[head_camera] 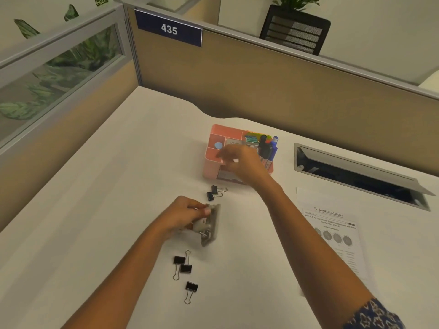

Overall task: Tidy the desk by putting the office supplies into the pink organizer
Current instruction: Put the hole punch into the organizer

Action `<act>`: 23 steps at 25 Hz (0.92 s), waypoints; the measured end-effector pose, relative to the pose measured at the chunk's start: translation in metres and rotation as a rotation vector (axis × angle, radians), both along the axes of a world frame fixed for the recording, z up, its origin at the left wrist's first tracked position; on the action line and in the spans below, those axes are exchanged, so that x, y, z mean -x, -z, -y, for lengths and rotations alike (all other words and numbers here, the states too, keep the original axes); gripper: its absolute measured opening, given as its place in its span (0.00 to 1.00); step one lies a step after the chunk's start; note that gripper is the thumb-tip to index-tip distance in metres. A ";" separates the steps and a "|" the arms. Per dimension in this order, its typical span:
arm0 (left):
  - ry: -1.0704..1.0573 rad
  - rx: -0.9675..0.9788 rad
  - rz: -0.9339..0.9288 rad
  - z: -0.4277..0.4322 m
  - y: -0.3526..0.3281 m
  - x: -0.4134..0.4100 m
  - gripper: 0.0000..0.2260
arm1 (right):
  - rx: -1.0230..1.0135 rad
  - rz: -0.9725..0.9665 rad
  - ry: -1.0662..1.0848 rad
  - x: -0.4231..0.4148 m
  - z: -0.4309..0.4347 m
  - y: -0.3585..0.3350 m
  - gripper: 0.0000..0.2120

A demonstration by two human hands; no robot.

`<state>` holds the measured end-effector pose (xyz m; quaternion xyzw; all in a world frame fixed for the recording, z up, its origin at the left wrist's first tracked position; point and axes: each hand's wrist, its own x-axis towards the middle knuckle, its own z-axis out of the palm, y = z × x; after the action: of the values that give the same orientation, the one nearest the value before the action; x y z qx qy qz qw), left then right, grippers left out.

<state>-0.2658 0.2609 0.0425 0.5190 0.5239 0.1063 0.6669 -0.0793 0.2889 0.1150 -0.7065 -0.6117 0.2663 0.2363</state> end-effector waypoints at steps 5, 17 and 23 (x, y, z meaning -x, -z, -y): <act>-0.035 0.138 0.232 -0.025 -0.027 -0.001 0.08 | 0.322 -0.228 -0.249 -0.016 0.032 -0.011 0.22; -0.070 0.173 0.383 -0.047 -0.089 -0.029 0.07 | 0.084 -0.251 -0.095 -0.033 0.022 -0.030 0.13; -0.094 0.083 0.366 -0.078 -0.115 -0.035 0.08 | -0.077 -0.394 -0.024 -0.039 -0.002 -0.027 0.13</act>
<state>-0.2310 0.3387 0.1575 0.4379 0.4216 0.2081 0.7662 -0.0406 0.2912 0.1420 -0.6238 -0.5719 0.3786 0.3749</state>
